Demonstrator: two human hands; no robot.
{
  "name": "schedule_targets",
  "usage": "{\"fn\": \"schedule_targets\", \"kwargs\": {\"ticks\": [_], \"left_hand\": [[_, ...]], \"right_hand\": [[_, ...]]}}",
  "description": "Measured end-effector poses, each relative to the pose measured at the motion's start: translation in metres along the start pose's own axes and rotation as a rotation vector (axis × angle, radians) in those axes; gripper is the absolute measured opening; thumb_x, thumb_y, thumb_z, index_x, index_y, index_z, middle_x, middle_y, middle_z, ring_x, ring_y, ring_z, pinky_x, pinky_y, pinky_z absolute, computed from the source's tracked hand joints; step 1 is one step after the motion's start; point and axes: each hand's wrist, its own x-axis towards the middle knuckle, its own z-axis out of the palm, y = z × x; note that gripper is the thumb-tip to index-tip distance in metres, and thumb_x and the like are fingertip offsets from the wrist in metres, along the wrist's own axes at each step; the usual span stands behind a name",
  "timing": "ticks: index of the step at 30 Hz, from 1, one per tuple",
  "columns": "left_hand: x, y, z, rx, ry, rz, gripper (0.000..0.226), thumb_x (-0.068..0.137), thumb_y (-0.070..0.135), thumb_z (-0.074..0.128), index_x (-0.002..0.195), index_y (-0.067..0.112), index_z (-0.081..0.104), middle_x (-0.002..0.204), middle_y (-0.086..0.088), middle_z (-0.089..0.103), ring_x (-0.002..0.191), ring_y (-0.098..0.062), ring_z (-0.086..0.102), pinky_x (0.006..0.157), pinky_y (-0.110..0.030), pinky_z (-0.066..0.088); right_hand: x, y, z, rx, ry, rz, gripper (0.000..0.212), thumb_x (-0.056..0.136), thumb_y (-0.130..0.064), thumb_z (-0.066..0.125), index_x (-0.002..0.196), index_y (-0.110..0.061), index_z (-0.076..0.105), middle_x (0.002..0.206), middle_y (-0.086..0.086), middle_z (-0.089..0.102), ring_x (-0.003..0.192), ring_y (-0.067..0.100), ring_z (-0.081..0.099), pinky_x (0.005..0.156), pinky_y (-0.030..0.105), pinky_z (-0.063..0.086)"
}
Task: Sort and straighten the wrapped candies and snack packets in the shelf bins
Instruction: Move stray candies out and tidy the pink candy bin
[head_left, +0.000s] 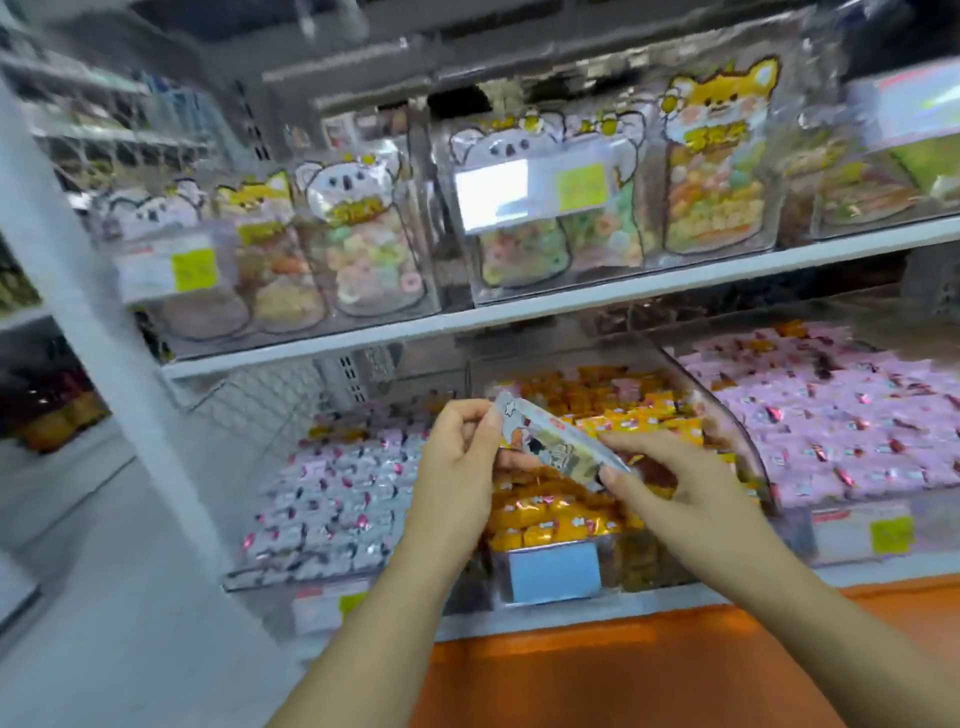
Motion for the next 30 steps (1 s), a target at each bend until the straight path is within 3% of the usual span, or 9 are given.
{"fn": "schedule_targets", "kwargs": {"ticks": [3,6,11,14,17,19,21,26,30], "left_hand": [[-0.003,-0.004,-0.027,-0.074,0.041,-0.061,0.017,0.098,0.027,0.044,0.109,0.015,0.053,0.087,0.000,0.066,0.064,-0.008,0.066,0.075,-0.032,0.056],[0.000,-0.010,-0.055,-0.022,0.030,-0.092,0.023,0.093,0.036,0.053,0.115,0.030,0.048,0.105,0.002,0.066,0.077,-0.009,0.067,0.084,-0.038,0.056],[0.019,-0.023,-0.102,0.169,0.023,-0.198,0.055,0.082,0.047,0.065,0.130,0.036,0.041,0.124,0.005,0.058,0.107,-0.013,0.060,0.096,-0.042,0.049],[0.027,-0.032,-0.126,0.211,0.060,-0.268,0.066,0.078,0.048,0.069,0.135,0.037,0.037,0.129,-0.001,0.053,0.103,-0.017,0.062,0.094,-0.043,0.050],[0.031,-0.041,-0.141,0.324,0.100,-0.262,0.060,0.087,0.036,0.064,0.140,0.027,0.037,0.137,0.000,0.049,0.106,-0.017,0.061,0.098,-0.035,0.045],[0.033,-0.046,-0.147,0.527,0.097,-0.217,0.061,0.090,0.035,0.060,0.144,0.020,0.035,0.146,-0.001,0.040,0.125,-0.019,0.048,0.105,-0.032,0.036],[0.032,-0.047,-0.154,0.655,0.091,-0.182,0.057,0.092,0.033,0.058,0.143,0.017,0.037,0.148,-0.002,0.039,0.132,-0.019,0.040,0.107,-0.030,0.031],[0.022,-0.042,-0.177,0.648,0.172,-0.111,0.038,0.093,0.029,0.056,0.131,0.029,0.052,0.125,0.006,0.060,0.097,-0.010,0.060,0.087,-0.027,0.046],[0.006,-0.038,-0.194,0.588,0.307,-0.021,0.028,0.093,0.026,0.055,0.121,0.031,0.058,0.112,0.016,0.061,0.086,-0.002,0.060,0.082,-0.032,0.051]], "right_hand": [[0.006,-0.019,0.026,0.016,-0.022,0.029,0.019,0.084,-0.030,0.065,0.102,-0.036,0.063,0.100,-0.018,0.062,0.090,0.001,0.057,0.077,0.015,0.044],[0.013,-0.037,0.054,0.017,-0.067,0.023,0.025,0.085,-0.030,0.064,0.110,-0.028,0.065,0.097,-0.016,0.060,0.086,0.004,0.057,0.069,0.013,0.044],[0.028,-0.055,0.092,-0.090,-0.130,-0.048,0.026,0.085,-0.030,0.065,0.110,-0.023,0.066,0.094,-0.012,0.060,0.084,0.001,0.053,0.068,0.008,0.041],[0.038,-0.059,0.115,-0.201,-0.204,-0.111,0.030,0.084,-0.035,0.065,0.111,-0.021,0.067,0.092,-0.012,0.060,0.082,0.003,0.052,0.068,0.009,0.039],[0.048,-0.065,0.137,-0.360,-0.267,-0.175,0.035,0.085,-0.042,0.063,0.114,-0.023,0.066,0.100,-0.009,0.066,0.092,0.007,0.055,0.086,0.021,0.042],[0.052,-0.067,0.149,-0.506,-0.283,-0.193,0.035,0.087,-0.045,0.058,0.118,-0.030,0.063,0.109,-0.011,0.066,0.107,0.010,0.054,0.105,0.032,0.030],[0.055,-0.067,0.157,-0.591,-0.276,-0.175,0.032,0.089,-0.045,0.054,0.118,-0.034,0.061,0.113,-0.014,0.064,0.115,0.010,0.048,0.113,0.036,0.014],[0.061,-0.070,0.164,-0.693,-0.205,-0.143,0.024,0.087,-0.044,0.055,0.106,-0.035,0.066,0.098,-0.013,0.067,0.110,0.012,0.051,0.115,0.040,0.009],[0.066,-0.083,0.175,-0.742,-0.170,-0.231,0.025,0.088,-0.043,0.056,0.108,-0.033,0.065,0.113,-0.009,0.063,0.114,0.017,0.049,0.110,0.040,0.012]]}}
